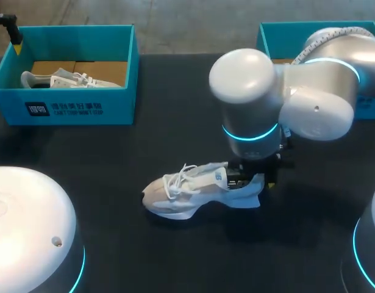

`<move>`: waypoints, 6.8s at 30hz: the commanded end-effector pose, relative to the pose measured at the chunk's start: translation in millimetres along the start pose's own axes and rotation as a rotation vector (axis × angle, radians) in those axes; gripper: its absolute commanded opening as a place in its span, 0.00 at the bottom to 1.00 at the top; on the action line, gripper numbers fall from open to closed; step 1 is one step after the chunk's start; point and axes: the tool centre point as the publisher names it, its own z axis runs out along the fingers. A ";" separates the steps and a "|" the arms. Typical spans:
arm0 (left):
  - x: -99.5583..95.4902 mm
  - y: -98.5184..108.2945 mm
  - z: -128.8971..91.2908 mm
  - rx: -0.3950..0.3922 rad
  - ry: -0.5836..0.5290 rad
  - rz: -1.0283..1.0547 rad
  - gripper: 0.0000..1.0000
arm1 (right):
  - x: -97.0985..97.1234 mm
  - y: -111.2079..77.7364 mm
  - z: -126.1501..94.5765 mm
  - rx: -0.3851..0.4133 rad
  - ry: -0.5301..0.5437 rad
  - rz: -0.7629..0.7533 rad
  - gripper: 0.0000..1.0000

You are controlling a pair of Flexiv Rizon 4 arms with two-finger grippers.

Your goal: Take the shoe out of the shoebox, open the shoe tongue, remove and reinsert the insole, then place the shoe into the shoebox

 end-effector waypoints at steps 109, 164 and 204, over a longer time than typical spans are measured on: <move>0.2 -0.3 -0.6 0.000 0.003 0.001 1.00 | -12.2 9.7 -60.7 0.029 0.262 -0.086 1.00; 0.2 -0.3 -0.6 0.000 0.003 0.001 1.00 | -135.1 17.2 -63.3 -0.406 0.775 -0.778 1.00; 0.2 -0.3 -0.6 0.000 0.003 0.001 1.00 | -154.8 36.4 -11.9 -0.706 0.968 -1.114 1.00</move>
